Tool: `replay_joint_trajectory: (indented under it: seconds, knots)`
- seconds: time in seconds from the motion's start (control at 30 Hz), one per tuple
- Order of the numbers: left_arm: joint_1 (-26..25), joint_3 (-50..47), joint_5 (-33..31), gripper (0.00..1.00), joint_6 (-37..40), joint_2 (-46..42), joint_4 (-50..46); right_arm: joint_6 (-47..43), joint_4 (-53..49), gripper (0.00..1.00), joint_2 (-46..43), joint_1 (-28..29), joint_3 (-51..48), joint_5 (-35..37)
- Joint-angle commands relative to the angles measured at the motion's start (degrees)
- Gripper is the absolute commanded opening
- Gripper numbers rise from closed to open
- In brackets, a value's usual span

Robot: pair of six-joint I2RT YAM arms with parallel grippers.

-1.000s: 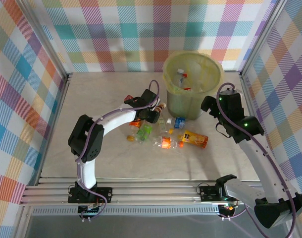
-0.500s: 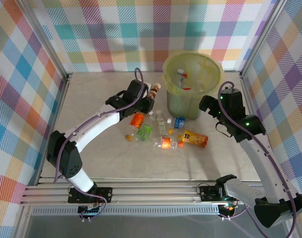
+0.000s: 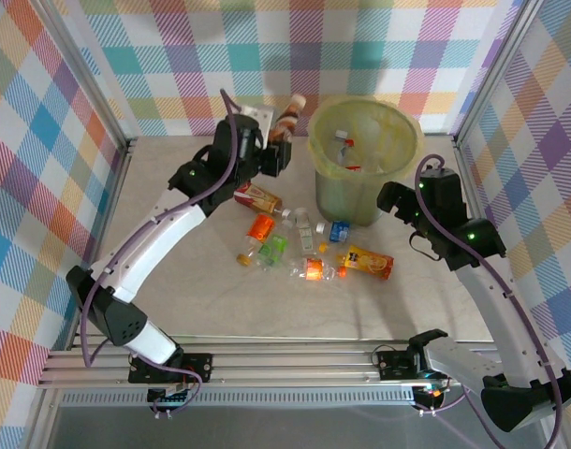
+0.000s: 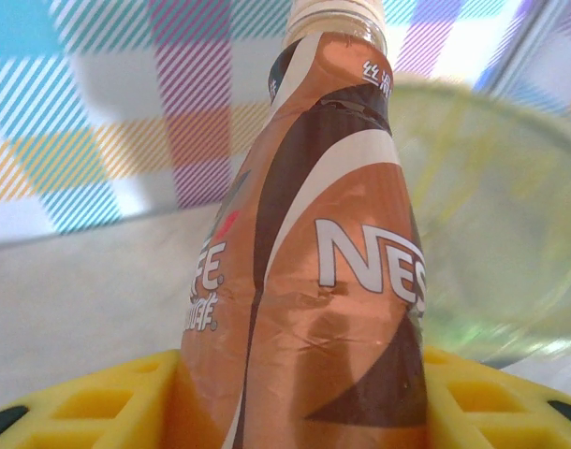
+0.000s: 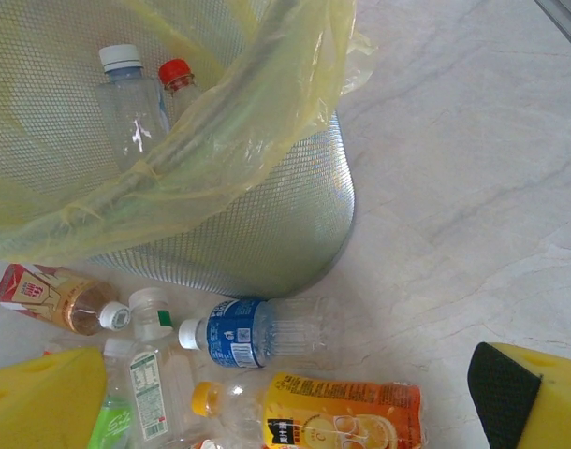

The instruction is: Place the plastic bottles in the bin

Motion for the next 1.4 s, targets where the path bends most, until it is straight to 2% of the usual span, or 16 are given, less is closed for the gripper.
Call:
replay_joint_trajectory:
  seconds: [0.0, 0.27, 0.37, 0.5, 0.63, 0.83, 0.9, 1.03, 1.1, 1.2, 1.37]
  knots:
    - [-0.9, 7.6, 8.9, 0.39, 2.2, 6.0, 1.2, -0.8, -0.9, 1.0, -1.8, -0.1, -1.1, 0.4]
    - [-1.8, 35.3, 21.5, 0.41, 4.0, 26.9, -7.2, 0.1, -3.4, 1.0, -4.1, -0.1, -0.3, 5.8]
    - [-2.2, 40.5, 24.0, 0.42, 4.9, 31.8, -7.0, 0.2, -4.3, 1.0, -4.4, -0.1, 0.4, 7.8]
    - [-2.4, 41.9, 25.5, 0.42, 5.1, 34.8, -4.8, -0.7, -5.0, 1.0, -4.0, -0.1, 1.2, 7.7]
    - [-2.5, 41.9, 26.9, 0.48, 5.1, 36.8, -2.6, -1.9, -7.3, 1.0, -2.6, -0.1, 3.2, 6.3]
    - [-2.5, 42.1, 24.4, 0.51, 6.2, 39.2, -0.8, -2.3, -9.9, 1.0, -2.2, -0.1, 3.4, 4.8]
    - [-2.5, 42.7, 24.0, 0.57, 6.5, 40.1, -0.9, -2.2, -10.6, 1.0, -2.2, -0.1, 3.3, 4.5]
    - [-2.5, 44.9, 24.0, 0.78, 6.7, 41.9, -1.8, -2.5, -11.5, 1.0, -2.4, -0.2, 2.6, 2.8]
    - [-2.5, 45.5, 23.8, 0.85, 6.7, 42.2, -1.9, -3.4, -12.6, 1.0, -2.1, -0.2, 2.2, 1.2]
    - [-2.5, 46.5, 23.2, 0.91, 7.0, 42.1, -2.2, -5.6, -13.2, 1.0, -1.6, -0.3, 1.0, -2.5]
    - [-2.5, 48.4, 21.7, 0.93, 7.6, 40.5, -3.2, -10.2, -11.5, 1.0, -1.8, -0.3, -3.1, -9.8]
